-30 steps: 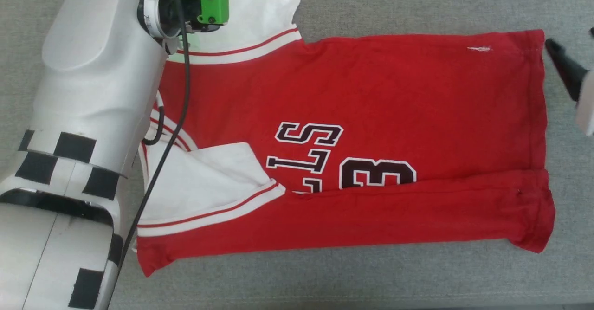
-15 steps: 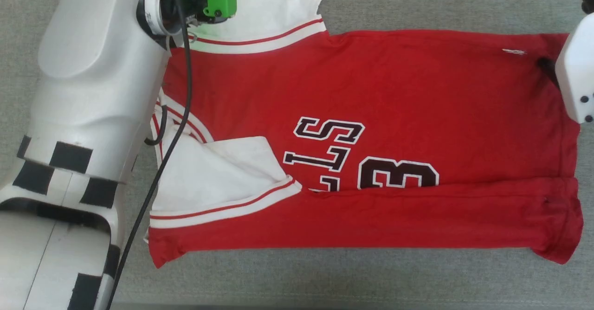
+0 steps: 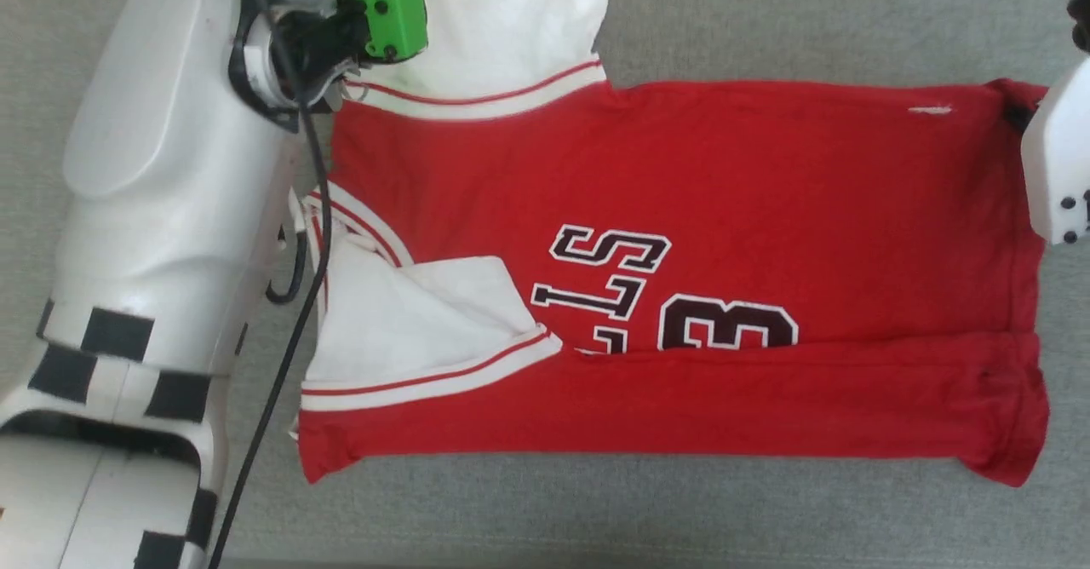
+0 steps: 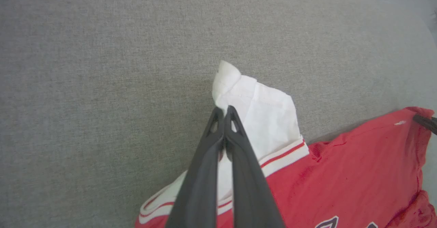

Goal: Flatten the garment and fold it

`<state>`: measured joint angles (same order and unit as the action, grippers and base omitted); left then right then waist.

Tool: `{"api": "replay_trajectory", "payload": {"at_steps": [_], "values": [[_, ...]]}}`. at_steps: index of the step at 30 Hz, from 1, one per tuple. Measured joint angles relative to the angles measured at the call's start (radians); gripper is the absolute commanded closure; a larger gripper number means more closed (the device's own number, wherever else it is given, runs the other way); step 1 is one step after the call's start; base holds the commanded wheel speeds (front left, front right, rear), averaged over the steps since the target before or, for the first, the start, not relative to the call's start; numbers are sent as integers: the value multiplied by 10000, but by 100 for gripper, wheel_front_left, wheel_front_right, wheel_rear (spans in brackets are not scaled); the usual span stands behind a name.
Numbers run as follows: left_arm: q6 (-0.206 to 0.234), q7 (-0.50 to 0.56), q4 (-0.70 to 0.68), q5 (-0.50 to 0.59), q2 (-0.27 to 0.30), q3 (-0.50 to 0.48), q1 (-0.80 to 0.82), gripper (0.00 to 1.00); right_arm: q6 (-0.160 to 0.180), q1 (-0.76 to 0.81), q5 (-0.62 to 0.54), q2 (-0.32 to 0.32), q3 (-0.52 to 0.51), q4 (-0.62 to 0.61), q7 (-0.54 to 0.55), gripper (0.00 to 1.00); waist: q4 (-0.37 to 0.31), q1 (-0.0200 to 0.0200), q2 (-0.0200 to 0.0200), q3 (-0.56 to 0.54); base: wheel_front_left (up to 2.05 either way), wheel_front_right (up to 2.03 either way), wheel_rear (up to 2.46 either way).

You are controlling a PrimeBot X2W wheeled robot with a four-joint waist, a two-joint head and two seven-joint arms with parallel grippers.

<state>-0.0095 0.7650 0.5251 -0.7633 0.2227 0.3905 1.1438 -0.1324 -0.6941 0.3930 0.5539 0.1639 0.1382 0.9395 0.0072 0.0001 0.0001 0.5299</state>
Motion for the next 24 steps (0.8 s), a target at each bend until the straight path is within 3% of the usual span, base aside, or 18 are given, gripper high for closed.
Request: {"api": "replay_trajectory", "payload": {"at_steps": [6, 12, 24], "values": [[-213, -395, -968, -403, 295, -322, -1125, 100, 0, 785, -50, -278, -259, 196, -796, 100, 84, 0, 0, -1041, 0, 0, 0], [-140, -453, -2366, -909, 644, -610, -2850, 100, 0, 1849, -86, -562, -683, 477, -1373, 100, 183, -1, 0, -2124, 0, 0, 0], [865, -627, -5108, -1645, 1106, -1342, -6683, 100, 0, 3691, -186, -1041, -1304, 736, -1983, 100, 439, -1, 0, -3671, 0, 0, 0]]}}
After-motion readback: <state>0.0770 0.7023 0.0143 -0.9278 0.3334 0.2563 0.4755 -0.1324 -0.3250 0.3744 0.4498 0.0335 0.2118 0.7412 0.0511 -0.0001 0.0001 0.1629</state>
